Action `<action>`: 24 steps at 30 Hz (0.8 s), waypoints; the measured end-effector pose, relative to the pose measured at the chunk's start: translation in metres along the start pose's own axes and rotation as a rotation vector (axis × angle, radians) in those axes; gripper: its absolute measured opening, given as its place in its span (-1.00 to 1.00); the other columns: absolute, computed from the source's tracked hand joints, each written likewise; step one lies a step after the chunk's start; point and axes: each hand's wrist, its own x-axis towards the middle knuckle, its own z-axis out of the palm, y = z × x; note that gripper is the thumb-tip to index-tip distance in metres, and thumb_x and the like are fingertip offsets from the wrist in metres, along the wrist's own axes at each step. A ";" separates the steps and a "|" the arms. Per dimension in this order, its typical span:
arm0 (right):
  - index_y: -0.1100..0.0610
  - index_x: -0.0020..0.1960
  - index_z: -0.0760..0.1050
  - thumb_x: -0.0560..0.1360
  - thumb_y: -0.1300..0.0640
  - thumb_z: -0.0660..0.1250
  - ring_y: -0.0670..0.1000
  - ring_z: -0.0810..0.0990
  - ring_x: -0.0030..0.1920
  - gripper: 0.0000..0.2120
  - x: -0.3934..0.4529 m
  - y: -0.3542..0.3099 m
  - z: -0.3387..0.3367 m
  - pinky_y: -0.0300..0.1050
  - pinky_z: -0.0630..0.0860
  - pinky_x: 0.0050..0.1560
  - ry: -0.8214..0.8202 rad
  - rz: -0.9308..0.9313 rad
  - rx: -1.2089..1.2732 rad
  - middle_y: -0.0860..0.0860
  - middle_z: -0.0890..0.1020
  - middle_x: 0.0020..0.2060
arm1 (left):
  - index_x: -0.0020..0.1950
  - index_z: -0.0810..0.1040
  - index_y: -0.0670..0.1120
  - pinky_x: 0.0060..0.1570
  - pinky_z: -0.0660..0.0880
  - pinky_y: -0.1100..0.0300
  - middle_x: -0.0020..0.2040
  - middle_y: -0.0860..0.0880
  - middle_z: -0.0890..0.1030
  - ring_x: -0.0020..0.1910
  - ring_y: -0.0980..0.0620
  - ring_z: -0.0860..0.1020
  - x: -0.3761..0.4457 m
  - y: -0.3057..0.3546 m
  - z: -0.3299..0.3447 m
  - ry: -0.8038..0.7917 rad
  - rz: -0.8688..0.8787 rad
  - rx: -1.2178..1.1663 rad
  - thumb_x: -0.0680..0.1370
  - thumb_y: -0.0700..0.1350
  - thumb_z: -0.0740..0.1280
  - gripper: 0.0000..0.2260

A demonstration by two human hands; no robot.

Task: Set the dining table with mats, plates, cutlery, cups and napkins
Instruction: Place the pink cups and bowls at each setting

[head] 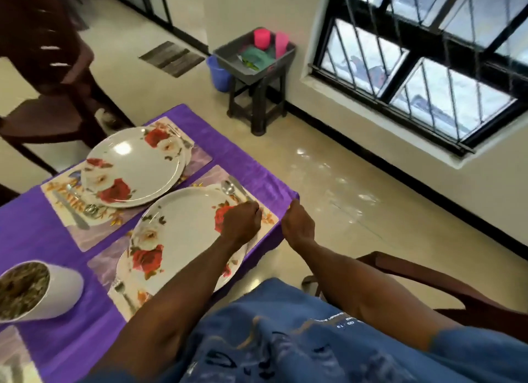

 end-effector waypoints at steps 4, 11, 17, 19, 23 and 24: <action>0.10 0.28 0.35 0.59 0.01 0.14 0.20 0.63 0.00 -0.70 0.013 0.009 0.000 0.10 0.58 0.00 0.043 0.069 0.069 0.09 0.60 0.08 | -0.18 0.52 -0.09 -0.28 0.40 0.08 -0.21 -0.09 0.62 -0.24 -0.13 0.56 0.025 0.013 0.007 0.021 -0.020 -0.086 0.61 -0.03 0.19 -0.76; 0.19 0.11 0.41 0.56 0.20 0.13 0.25 0.59 -0.04 -0.84 0.080 0.011 -0.022 -0.01 0.43 -0.15 0.113 0.096 -0.013 0.17 0.58 0.02 | -0.17 0.56 -0.14 -0.17 0.45 0.02 -0.19 -0.16 0.64 -0.19 -0.19 0.58 0.074 0.035 0.022 0.013 0.015 -0.079 0.60 -0.06 0.23 -0.77; 0.24 0.16 0.47 0.55 0.25 0.15 0.27 0.57 0.00 -0.77 0.174 0.031 -0.037 0.03 0.46 -0.08 0.044 -0.074 -0.179 0.21 0.56 0.07 | -0.05 0.59 -0.12 -0.01 0.41 -0.02 -0.09 -0.13 0.65 -0.08 -0.16 0.57 0.168 0.048 0.057 0.059 -0.041 0.039 0.60 -0.09 0.24 -0.83; 0.25 0.14 0.49 0.52 0.27 0.16 0.27 0.56 -0.01 -0.76 0.211 0.045 -0.043 0.04 0.45 -0.04 -0.011 -0.122 -0.218 0.22 0.56 0.06 | -0.04 0.58 -0.13 0.00 0.40 -0.02 -0.08 -0.14 0.63 -0.05 -0.19 0.56 0.201 0.052 0.078 0.038 -0.074 0.090 0.57 -0.11 0.28 -0.87; 0.26 0.14 0.49 0.51 0.26 0.17 0.26 0.55 0.01 -0.75 0.299 0.080 -0.073 0.04 0.45 0.00 -0.149 -0.156 -0.224 0.21 0.55 0.07 | 0.02 0.57 -0.15 0.04 0.38 -0.01 -0.01 -0.15 0.60 0.01 -0.20 0.55 0.272 0.083 0.120 -0.156 -0.107 0.222 0.55 -0.14 0.25 -0.85; 0.26 0.14 0.48 0.51 0.26 0.17 0.26 0.56 0.00 -0.75 0.315 0.087 -0.082 0.05 0.46 0.00 -0.163 -0.150 -0.214 0.21 0.54 0.07 | 0.06 0.57 -0.15 0.05 0.37 0.00 0.02 -0.15 0.59 0.03 -0.19 0.54 0.284 0.093 0.127 -0.201 -0.105 0.257 0.56 -0.13 0.23 -0.83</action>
